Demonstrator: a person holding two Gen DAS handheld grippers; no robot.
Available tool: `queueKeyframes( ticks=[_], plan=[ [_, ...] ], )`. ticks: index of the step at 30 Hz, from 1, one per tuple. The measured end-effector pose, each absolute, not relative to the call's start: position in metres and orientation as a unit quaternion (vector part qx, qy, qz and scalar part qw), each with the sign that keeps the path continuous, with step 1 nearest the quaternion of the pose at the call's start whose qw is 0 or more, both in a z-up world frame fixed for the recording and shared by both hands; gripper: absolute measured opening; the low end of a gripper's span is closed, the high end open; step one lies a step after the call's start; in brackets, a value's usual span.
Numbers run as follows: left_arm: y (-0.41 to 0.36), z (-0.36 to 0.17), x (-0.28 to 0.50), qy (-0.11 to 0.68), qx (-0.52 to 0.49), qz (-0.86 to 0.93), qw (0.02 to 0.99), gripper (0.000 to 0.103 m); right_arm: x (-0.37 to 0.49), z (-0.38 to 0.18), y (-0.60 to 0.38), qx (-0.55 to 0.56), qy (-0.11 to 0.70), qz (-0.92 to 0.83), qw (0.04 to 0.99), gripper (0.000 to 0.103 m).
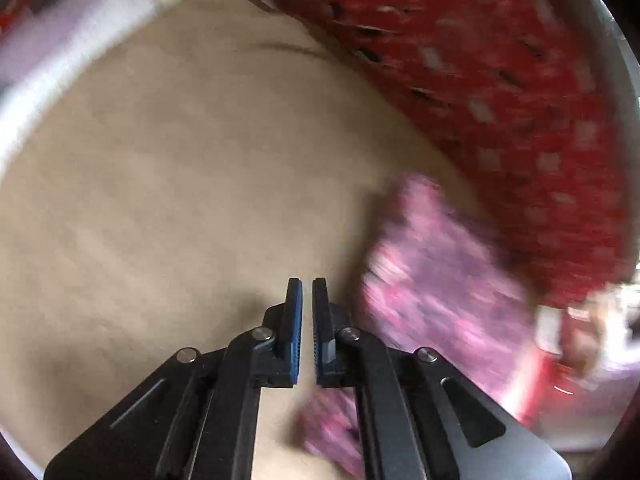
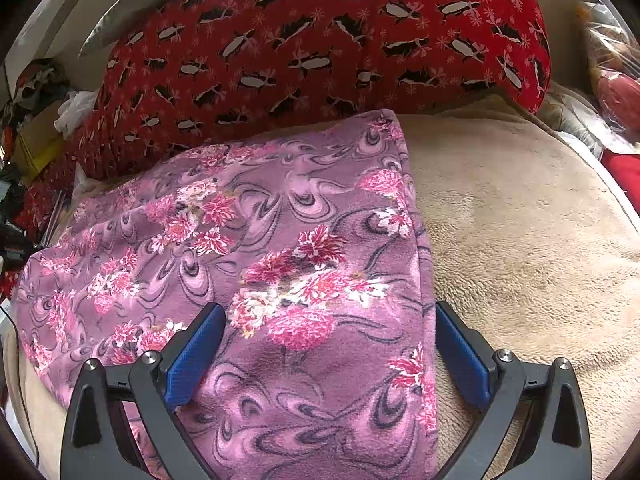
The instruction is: Fold small clothes
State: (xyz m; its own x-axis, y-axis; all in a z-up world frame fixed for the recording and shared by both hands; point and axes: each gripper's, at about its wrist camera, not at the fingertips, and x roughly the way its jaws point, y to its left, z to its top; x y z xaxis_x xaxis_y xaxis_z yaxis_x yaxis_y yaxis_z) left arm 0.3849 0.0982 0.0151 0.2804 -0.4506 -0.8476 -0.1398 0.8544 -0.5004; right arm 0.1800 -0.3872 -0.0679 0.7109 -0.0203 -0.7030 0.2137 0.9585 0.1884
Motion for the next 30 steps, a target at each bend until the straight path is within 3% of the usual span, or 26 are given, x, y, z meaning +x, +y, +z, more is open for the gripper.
queueKeyframes(
  ticks=[3, 5, 7, 12, 14, 16, 18, 19, 26, 30],
  plan=[
    [0.089, 0.030, 0.354, 0.573, -0.219, -0.186, 0.768, 0.006, 0.181, -0.068, -0.386, 0.128, 0.376, -0.064, 0.916, 0.102],
    [0.080, 0.033, 0.333, 0.574, -0.204, -0.222, 0.761, 0.022, 0.180, -0.068, -0.387, 0.127, 0.376, -0.065, 0.916, 0.102],
    [0.068, 0.028, 0.314, 0.584, -0.201, -0.246, 0.747, 0.029, 0.181, -0.068, -0.387, 0.126, 0.376, -0.065, 0.916, 0.102],
    [0.046, 0.004, 0.309, 0.606, -0.231, -0.256, 0.717, 0.029, 0.182, -0.068, -0.386, 0.124, 0.378, -0.067, 0.915, 0.102],
    [0.040, -0.005, 0.314, 0.612, -0.246, -0.255, 0.707, 0.035, 0.182, -0.068, -0.386, 0.124, 0.378, -0.067, 0.915, 0.102],
    [0.039, -0.005, 0.310, 0.612, -0.256, -0.249, 0.706, 0.035, 0.182, -0.068, -0.386, 0.124, 0.378, -0.067, 0.915, 0.102],
    [0.040, 0.002, 0.308, 0.609, -0.232, -0.233, 0.721, 0.005, 0.182, -0.068, -0.385, 0.124, 0.377, -0.067, 0.915, 0.102],
    [0.039, 0.004, 0.310, 0.612, -0.222, -0.230, 0.723, 0.002, 0.182, -0.068, -0.385, 0.124, 0.377, -0.067, 0.915, 0.102],
    [0.077, 0.034, 0.325, 0.600, -0.131, -0.149, 0.775, 0.002, 0.182, -0.068, -0.386, 0.125, 0.377, -0.066, 0.915, 0.102],
    [0.090, 0.011, 0.335, 0.650, -0.110, -0.108, 0.744, 0.002, 0.182, -0.068, -0.386, 0.124, 0.377, -0.067, 0.915, 0.102]
  ],
)
